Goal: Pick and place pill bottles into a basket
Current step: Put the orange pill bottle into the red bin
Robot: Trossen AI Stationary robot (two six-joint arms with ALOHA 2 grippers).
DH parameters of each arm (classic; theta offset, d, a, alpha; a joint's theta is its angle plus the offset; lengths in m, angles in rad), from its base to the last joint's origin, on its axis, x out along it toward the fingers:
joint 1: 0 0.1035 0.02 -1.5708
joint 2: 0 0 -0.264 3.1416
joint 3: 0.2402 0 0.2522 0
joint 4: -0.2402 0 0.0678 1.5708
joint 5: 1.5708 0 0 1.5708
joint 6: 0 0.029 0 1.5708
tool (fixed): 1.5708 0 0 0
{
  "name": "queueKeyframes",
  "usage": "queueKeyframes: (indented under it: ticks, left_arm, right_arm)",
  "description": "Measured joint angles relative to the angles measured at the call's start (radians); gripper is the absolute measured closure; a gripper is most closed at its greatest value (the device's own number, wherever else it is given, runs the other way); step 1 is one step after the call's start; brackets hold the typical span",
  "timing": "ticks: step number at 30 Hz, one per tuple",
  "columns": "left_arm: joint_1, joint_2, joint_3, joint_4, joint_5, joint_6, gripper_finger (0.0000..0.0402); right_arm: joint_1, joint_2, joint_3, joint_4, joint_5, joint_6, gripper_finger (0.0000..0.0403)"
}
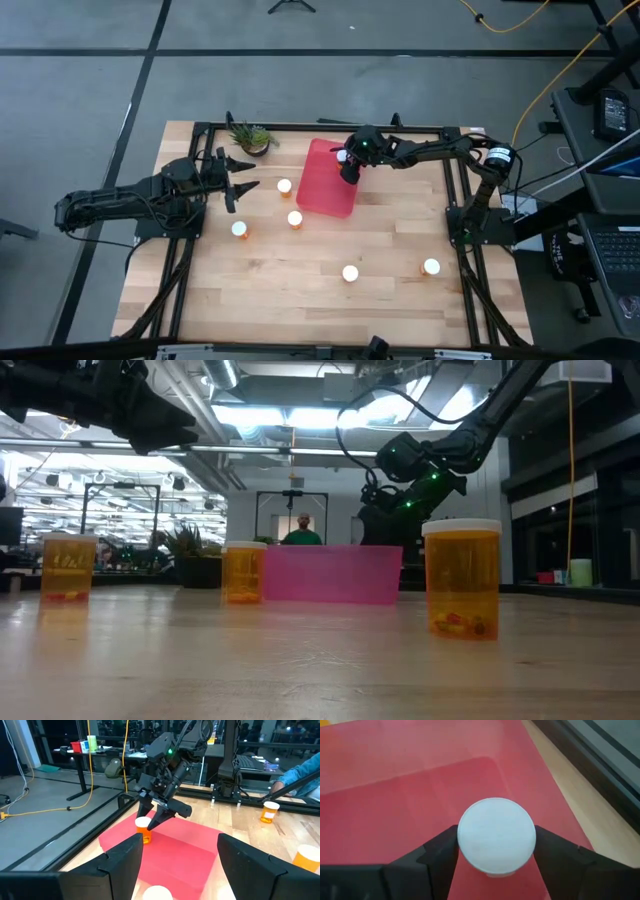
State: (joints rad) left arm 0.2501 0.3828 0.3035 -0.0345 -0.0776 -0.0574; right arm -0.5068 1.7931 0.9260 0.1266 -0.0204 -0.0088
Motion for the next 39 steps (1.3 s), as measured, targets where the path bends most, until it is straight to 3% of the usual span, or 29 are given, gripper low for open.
queueKeyframes:
  ticks: [6, 17, 28, 32, 39]
  left_arm:
    - [0.000, 0.000, 0.000, 0.000, 0.000, 0.000, 0.0151]
    - [0.000, 0.000, 0.000, 0.000, 0.000, 0.000, 0.0151]
    - [0.000, 0.004, 0.000, 0.000, 0.046, 0.024, 0.0151]
    - [0.000, 0.008, 0.000, 0.000, 0.052, 0.033, 0.0151]
    - [0.000, 0.008, 0.000, 0.000, 0.054, 0.045, 0.0151]
  right_arm:
    - [0.000, -0.003, 0.000, -0.001, 0.000, 0.001, 0.0128]
    - [0.000, -0.098, 0.000, -0.090, 0.000, 0.005, 0.0126]
    - [0.068, -0.367, 0.001, -0.194, 0.002, -0.021, 0.0131]
    - [0.142, -0.480, 0.002, -0.253, 0.062, -0.025, 0.0167]
    - [0.303, -0.598, 0.001, -0.394, 0.128, 0.002, 0.0287]
